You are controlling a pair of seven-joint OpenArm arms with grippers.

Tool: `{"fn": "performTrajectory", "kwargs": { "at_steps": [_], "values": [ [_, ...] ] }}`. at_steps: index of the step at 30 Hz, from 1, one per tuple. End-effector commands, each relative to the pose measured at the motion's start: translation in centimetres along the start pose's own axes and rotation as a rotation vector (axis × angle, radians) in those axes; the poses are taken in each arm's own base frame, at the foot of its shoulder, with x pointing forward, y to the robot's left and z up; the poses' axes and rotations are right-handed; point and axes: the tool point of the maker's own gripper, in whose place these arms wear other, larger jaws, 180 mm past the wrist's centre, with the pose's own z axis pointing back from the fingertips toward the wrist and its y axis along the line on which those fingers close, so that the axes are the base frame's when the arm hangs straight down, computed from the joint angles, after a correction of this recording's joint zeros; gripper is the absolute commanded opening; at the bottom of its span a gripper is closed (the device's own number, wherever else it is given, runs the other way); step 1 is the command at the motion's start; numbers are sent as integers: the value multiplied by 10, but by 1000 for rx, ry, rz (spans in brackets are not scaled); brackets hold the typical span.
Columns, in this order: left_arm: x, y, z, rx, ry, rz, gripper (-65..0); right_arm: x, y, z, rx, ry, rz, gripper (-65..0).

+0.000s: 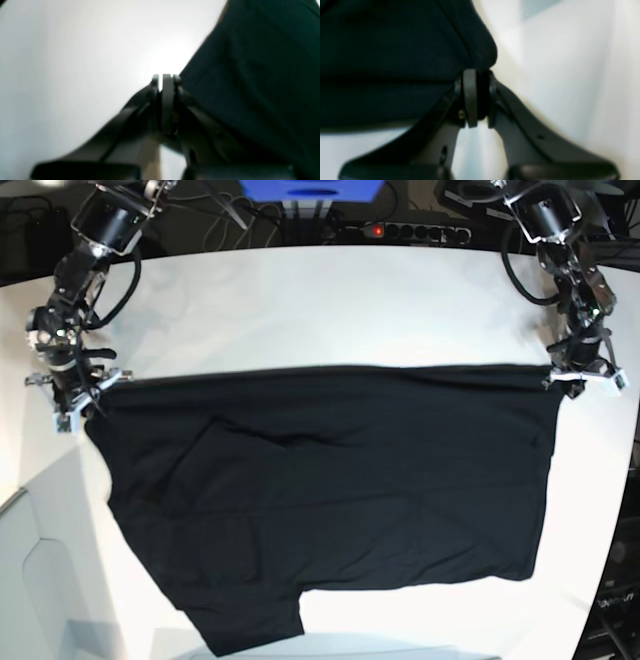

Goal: Fold the T-shirt properly
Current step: 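Pull the held shirt edge back toward the robot with both grippers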

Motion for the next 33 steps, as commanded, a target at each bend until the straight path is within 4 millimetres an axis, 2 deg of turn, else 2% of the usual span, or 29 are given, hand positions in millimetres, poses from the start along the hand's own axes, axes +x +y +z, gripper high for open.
{"fn": "performTrajectory", "kwargs": {
  "at_steps": [1, 4, 7, 9, 15, 18, 21, 28, 33],
  "values": [
    [23, 2, 3, 1, -66, -25, -650, 18, -11, 7, -31, -55, 26, -650],
    [23, 3, 10, 2, -70, -43, -650, 23, -13, 17, -45, -72, 49, -650],
    [25, 15, 22, 25, -84, -48, -650, 13, -13, 25, -49, -56, 68, -650],
    [13, 22, 30, 42, -68, -42, -650, 1, -12, 30, -46, -31, 77, -650],
    [-2, 42, 61, 92, -59, -50, -650, -31, 2, 47, 36, 35, 157, -650],
    [-13, 51, 80, 118, -46, -54, -650, -40, 0, 58, 30, 47, 151, -650],
    [-24, 55, 96, 137, -35, -50, -650, -44, -10, 68, -17, 50, 123, -650],
    [-43, 59, 109, 151, 5, -48, -650, -77, -19, 91, -66, 117, 73, -650],
    [-48, 61, 112, 157, 16, -46, -650, -97, -20, 101, -66, 165, 65, -650]
  ]
}}
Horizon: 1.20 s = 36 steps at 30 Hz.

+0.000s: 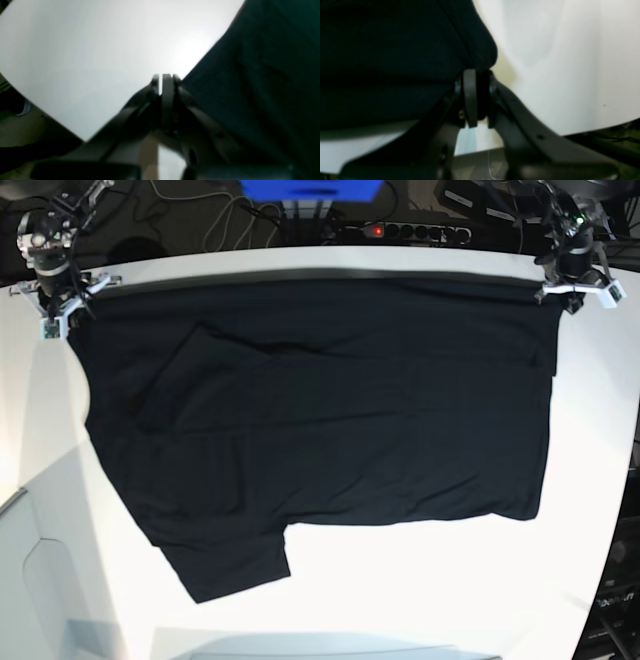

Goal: Fold the T-shirt properly
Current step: 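Pull the held shirt edge back toward the robot with both grippers, then release the shirt edge and raise the right gripper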

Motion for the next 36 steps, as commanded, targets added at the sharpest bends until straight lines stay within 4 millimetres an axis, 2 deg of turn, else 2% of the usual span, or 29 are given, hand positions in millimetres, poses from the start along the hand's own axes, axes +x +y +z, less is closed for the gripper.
{"fn": "performTrajectory", "kwargs": {
  "at_steps": [1, 10, 12, 18, 30, 33, 36],
  "values": [
    [13, 6, 4, 10, -40, -22, -650, 5, -5, 4, -9, -23, 14, -650],
    [3, 6, 7, 15, -25, -3, -650, -2, 4, 5, -1, -12, -12, -650],
    [2, 6, 8, 17, -23, -5, -650, -12, -3, 10, -22, 9, -22, -650],
    [0, 9, 13, 21, -17, -18, -650, -26, -6, 17, -26, 41, -24, -650],
    [-7, 9, 15, 26, -3, -17, -649, -29, 3, 16, -15, 45, -48, -650],
    [-6, 9, 15, 25, -5, -11, -633, -30, 3, 17, -16, 48, -47, -594],
    [-10, 13, 18, 30, 7, -15, -534, -29, 3, 17, -17, 46, -45, -499]
  ]
}}
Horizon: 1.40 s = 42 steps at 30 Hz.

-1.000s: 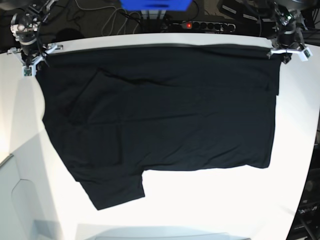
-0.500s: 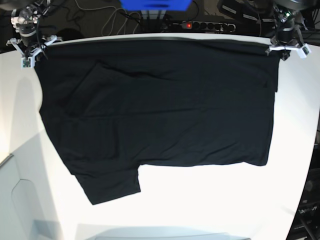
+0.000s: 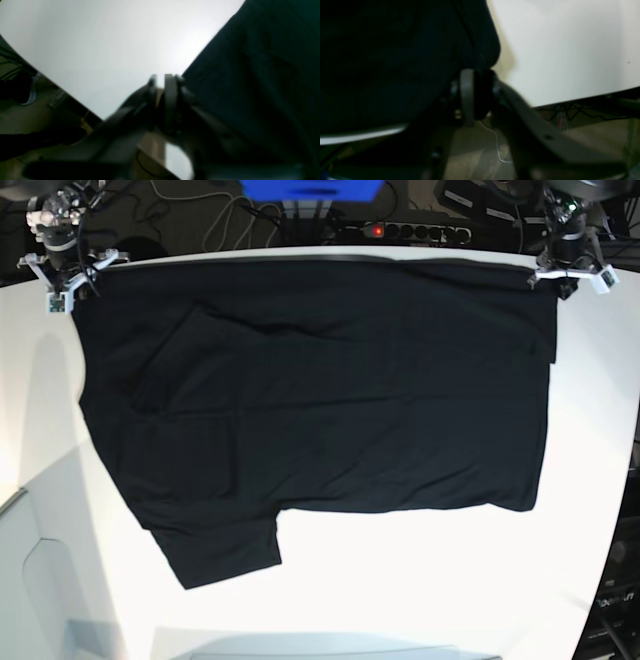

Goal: Fold the T-shirt properly
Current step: 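Release the shirt edge and raise the right gripper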

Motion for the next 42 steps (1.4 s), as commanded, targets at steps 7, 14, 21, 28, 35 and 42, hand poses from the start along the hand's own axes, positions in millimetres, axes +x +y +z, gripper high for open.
{"fn": "performTrajectory", "kwargs": {
  "at_steps": [7, 14, 21, 28, 35, 42],
  "values": [
    [22, 0, 9, -4, -62, -32, -256, 32, -19, 23, -90, -105, -6, -411],
    [37, -12, 14, -26, -106, -42, -224, 64, -16, 36, -124, -195, -17, -395],
    [47, -6, 20, -1, -144, -23, -224, 60, 58, 27, 93, -172, 86, -365],
    [47, -6, 19, 0, -143, -30, -224, 53, 149, 35, 349, -166, 167, -365],
    [46, -5, 19, 2, -142, -30, -224, 62, 183, 40, 439, -199, 191, -365],
    [45, -4, 19, 6, -139, -27, -224, 58, 186, 40, 448, -187, 192, -366]
  ]
}}
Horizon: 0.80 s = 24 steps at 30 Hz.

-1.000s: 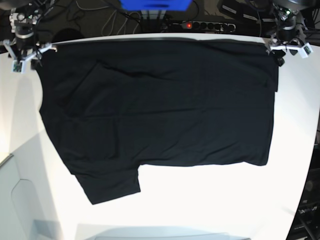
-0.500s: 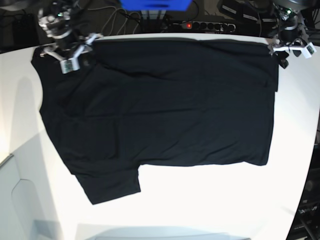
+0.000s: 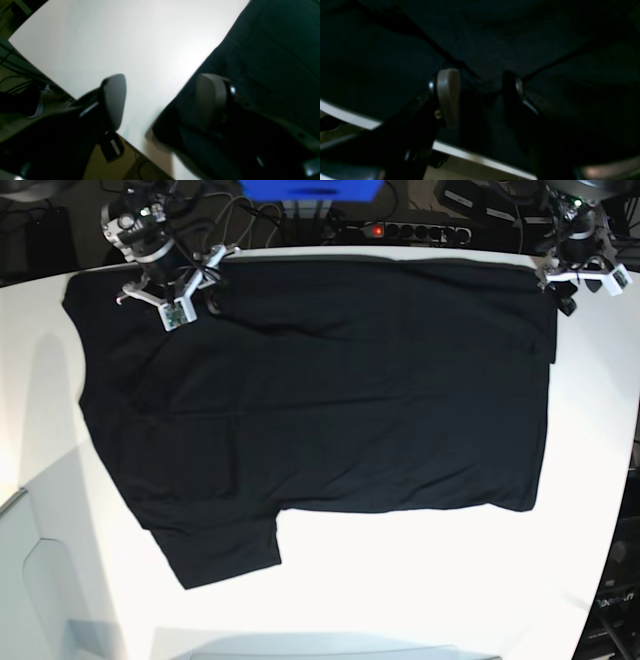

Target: Fold the T-shirt properly

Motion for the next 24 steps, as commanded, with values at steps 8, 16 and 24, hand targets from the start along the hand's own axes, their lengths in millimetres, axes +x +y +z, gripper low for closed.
{"fn": "performTrajectory", "kwargs": {
  "at_steps": [8, 16, 24],
  "values": [
    [12, 3, 2, 2, -38, -14, -224, 9, -1, 2, 3, -37, 5, -403],
    [12, 3, 2, 2, -41, -14, -224, 7, -1, -3, 6, -30, -4, -594],
    [12, 3, 3, 3, -41, -16, -224, 7, -3, -3, 8, -31, 11, -650]
  ]
}}
